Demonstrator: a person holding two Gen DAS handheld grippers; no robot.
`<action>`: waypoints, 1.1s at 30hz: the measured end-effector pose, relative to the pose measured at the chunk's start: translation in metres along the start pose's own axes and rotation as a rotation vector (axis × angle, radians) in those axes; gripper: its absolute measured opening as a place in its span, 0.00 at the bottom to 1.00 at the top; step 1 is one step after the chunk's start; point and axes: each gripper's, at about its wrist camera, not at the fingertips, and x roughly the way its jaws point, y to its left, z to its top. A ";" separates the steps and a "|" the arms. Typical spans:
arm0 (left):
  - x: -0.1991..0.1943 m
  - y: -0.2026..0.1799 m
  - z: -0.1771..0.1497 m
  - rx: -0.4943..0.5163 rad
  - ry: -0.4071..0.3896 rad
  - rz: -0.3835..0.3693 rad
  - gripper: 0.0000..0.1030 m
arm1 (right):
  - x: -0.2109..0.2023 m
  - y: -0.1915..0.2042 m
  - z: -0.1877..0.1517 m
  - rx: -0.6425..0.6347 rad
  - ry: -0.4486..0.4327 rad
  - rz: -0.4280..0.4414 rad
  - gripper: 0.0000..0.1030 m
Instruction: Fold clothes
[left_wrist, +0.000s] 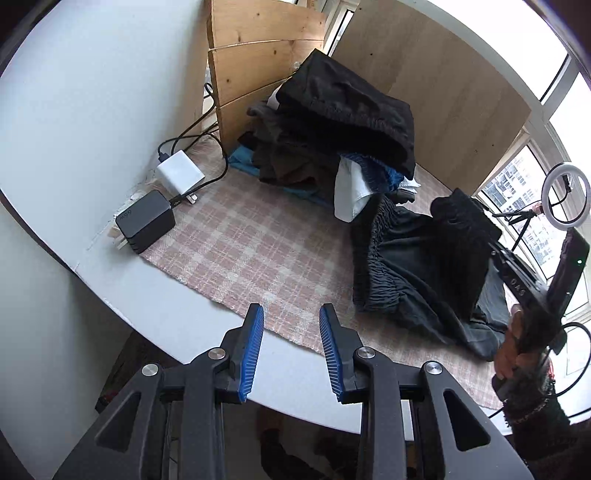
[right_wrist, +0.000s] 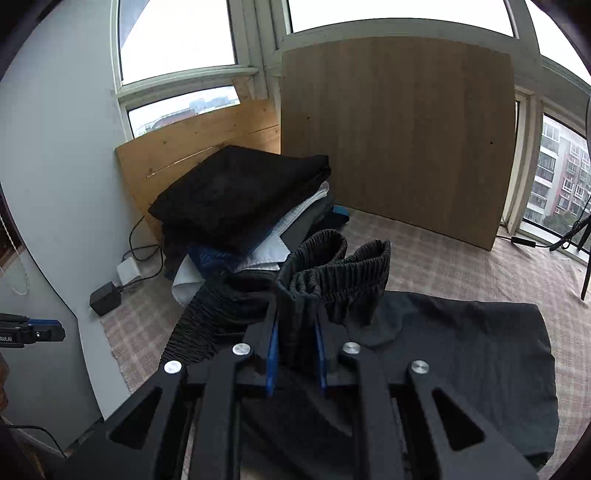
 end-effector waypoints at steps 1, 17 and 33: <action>0.000 0.004 0.000 0.004 0.005 -0.010 0.29 | 0.009 0.015 -0.004 -0.026 0.012 -0.008 0.15; 0.027 -0.054 0.044 0.179 -0.042 -0.213 0.29 | -0.006 0.072 -0.036 -0.180 0.152 0.159 0.44; 0.169 -0.184 0.051 0.418 0.023 -0.060 0.10 | -0.047 -0.238 -0.108 0.444 0.369 -0.235 0.44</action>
